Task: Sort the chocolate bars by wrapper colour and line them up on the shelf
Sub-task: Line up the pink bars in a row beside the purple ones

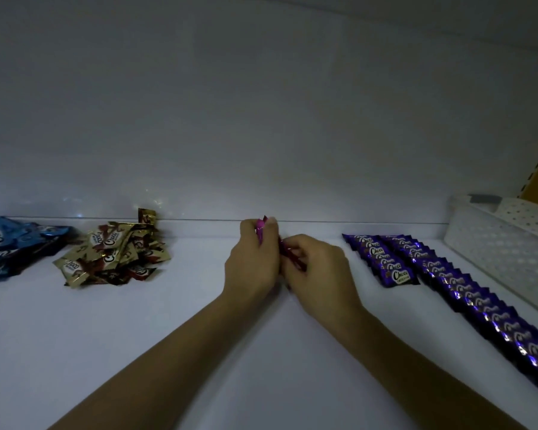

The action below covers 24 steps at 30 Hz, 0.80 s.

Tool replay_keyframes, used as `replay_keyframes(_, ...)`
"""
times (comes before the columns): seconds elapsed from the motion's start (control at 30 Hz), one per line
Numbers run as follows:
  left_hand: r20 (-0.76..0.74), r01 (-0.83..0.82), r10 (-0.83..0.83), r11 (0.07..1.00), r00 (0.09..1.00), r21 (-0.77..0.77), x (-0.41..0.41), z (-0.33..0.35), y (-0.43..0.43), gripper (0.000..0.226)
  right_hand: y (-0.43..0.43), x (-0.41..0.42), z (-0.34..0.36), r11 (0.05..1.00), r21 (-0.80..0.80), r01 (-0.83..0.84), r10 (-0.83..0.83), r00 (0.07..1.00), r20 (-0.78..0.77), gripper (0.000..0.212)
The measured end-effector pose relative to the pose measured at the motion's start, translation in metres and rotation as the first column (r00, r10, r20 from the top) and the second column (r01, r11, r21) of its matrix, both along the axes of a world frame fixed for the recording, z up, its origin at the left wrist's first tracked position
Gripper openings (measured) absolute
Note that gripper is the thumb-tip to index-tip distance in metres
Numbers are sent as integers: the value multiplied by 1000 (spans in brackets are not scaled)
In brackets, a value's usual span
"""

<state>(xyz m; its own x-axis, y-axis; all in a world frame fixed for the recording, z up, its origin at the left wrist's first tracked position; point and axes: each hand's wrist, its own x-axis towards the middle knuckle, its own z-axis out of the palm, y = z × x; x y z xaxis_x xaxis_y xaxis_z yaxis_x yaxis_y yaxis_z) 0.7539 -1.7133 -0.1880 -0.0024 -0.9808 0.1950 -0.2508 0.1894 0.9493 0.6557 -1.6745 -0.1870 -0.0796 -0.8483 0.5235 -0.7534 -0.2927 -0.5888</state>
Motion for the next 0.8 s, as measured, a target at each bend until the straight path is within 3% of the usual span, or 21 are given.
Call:
replay_keyframes(0.1,-5,18,-18,999,1000,47,4,3,3,69,0,9,-4,998,-54,-26,17,985,-170,14)
replay_keyframes(0.17,-76,45,-40,997,996,68,7,5,1,62,1,9,-1,994,-65,-83,75,990,-118,11)
replay_keyframes(0.23,-192,58,-40,995,980,87,10,5,-3,46,2,2,5,973,-3,-233,230,961,152,19)
replay_keyframes(0.33,-329,48,-14,994,944,95,12,5,-4,31,4,-8,12,875,56,-481,343,698,629,33)
replay_keyframes(0.47,-456,52,6,992,890,116,17,5,-6,15,0,-19,15,839,63,-541,266,508,819,27)
replay_keyframes(0.53,-469,48,17,991,883,125,20,5,-6,11,-1,-23,15,844,74,-532,215,460,861,23)
replay_keyframes(0.67,-384,40,-4,996,923,86,22,-3,-4,13,-2,-24,14,921,132,-366,82,515,853,17)
replay_keyframes(0.8,-332,46,-26,998,943,53,22,-2,-6,18,-8,-40,20,983,173,-63,-79,705,705,10)
